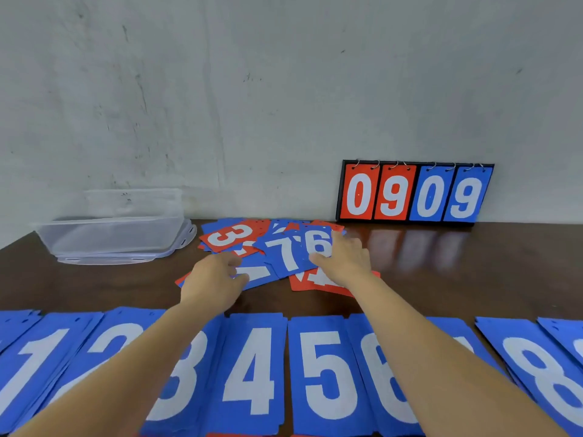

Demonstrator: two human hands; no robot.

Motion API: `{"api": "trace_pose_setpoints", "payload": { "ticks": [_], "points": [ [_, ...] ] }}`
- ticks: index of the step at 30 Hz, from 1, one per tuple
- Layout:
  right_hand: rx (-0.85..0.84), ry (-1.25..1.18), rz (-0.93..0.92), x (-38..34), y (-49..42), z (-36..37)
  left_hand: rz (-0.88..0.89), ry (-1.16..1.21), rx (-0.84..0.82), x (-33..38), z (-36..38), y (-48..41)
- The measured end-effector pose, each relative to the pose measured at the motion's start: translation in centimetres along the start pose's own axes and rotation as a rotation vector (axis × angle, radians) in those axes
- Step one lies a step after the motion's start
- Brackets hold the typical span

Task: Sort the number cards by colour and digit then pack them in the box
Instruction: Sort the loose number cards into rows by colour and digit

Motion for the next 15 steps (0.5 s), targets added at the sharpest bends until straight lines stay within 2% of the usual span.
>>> {"api": "trace_pose_setpoints", "payload": {
  "ticks": [3,10,12,15],
  "points": [
    [-0.107,0.056,-0.074,-1.4,0.1,1.9,0.005,0.003,-0.037,-0.8,0.8,-1.0],
    [-0.231,0.007,-0.335,-5.6,2.8,3.9,0.003,0.005,-0.149,-0.9,3.2,-2.9],
    [-0.303,-0.096,-0.387,-7.0,3.9,4.6,-0.003,-0.006,-0.156,-0.7,3.3,-3.3],
    [-0.446,-0.386,-0.378,-8.4,5.1,5.4,-0.017,-0.007,-0.147,-0.8,3.1,-3.8]
  ]
}}
Point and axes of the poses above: each hand's wrist, its own y-axis away from the middle knuckle, its own z-axis out of the palm, x = y × z, the point moved 10 cm from there along -y, towards the middle knuckle, and after that the axes turned 2 degrees about -z, right-handed, at the moved point
